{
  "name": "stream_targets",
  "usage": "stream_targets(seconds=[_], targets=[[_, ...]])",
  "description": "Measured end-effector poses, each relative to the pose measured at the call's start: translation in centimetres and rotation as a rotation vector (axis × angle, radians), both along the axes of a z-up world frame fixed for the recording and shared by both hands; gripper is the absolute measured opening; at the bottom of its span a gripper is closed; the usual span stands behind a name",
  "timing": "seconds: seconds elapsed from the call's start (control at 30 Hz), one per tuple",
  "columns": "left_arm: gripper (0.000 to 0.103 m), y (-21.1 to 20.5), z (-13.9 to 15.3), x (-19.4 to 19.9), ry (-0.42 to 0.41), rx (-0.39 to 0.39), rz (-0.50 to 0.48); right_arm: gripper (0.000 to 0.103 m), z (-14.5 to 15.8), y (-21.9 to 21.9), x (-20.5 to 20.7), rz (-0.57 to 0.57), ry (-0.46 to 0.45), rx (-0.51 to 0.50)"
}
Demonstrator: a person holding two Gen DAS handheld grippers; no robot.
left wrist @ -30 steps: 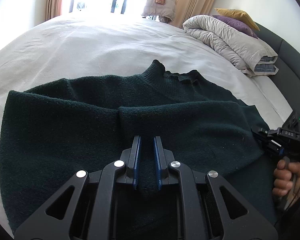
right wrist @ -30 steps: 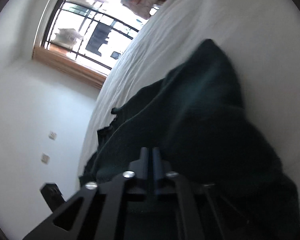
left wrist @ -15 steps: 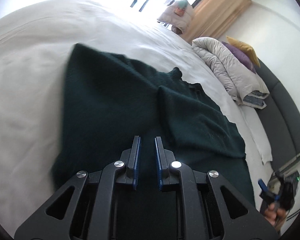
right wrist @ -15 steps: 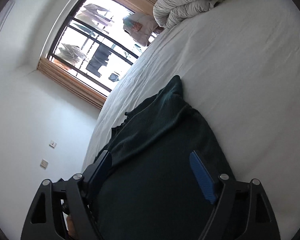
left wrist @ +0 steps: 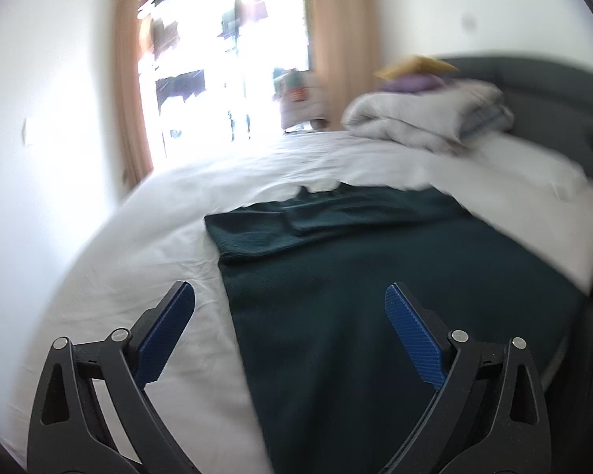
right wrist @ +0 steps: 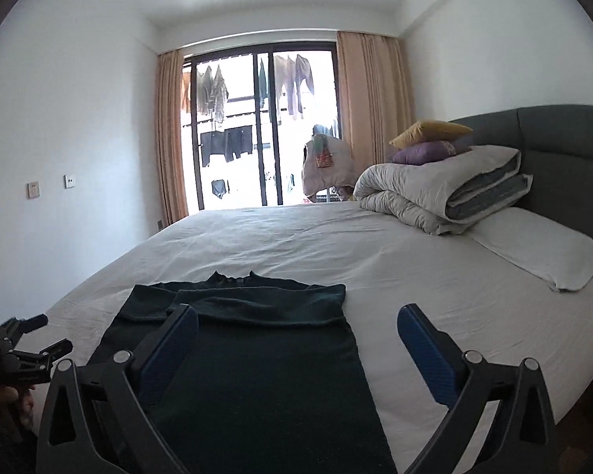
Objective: Fold small clothes
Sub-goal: 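Open both grippers and lift them off the folded sweater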
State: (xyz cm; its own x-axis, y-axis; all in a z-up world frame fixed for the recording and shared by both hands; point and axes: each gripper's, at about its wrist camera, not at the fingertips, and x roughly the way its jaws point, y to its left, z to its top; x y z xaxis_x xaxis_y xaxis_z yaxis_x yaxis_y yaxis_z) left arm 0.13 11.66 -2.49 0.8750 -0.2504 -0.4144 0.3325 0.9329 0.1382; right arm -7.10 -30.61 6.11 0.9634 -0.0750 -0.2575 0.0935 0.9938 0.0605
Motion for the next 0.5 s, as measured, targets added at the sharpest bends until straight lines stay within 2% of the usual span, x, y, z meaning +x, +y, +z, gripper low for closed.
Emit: stream_targets(seconds=[0.1,0.17,0.27,0.37,0.5], targets=[[0.099,-0.4,-0.8,-4.5,-0.043,0.114,-0.059,0.103,-0.9,0.9,-0.7,0.016,0.037,-0.003],[0.099,-1.2,-2.0,-6.5,-0.049,0.219,-0.085,0.103,-2.3,1.6,-1.0,0.043,0.107,-0.015],[0.099,-2.1,-4.0,-9.0,-0.072,0.346,-0.133,0.103,-4.8,2.6,-1.4,0.050,0.182,-0.042],[0.099,-3.3,-6.7,-11.3,-0.123,0.524,-0.183,0.103,-6.7,3.8,-1.6,0.080,0.228,-0.072],[0.099,-4.5,-9.7,-12.9,-0.200,0.700,-0.214,0.099,-8.0,5.6,-1.7,0.113,0.250,-0.153]])
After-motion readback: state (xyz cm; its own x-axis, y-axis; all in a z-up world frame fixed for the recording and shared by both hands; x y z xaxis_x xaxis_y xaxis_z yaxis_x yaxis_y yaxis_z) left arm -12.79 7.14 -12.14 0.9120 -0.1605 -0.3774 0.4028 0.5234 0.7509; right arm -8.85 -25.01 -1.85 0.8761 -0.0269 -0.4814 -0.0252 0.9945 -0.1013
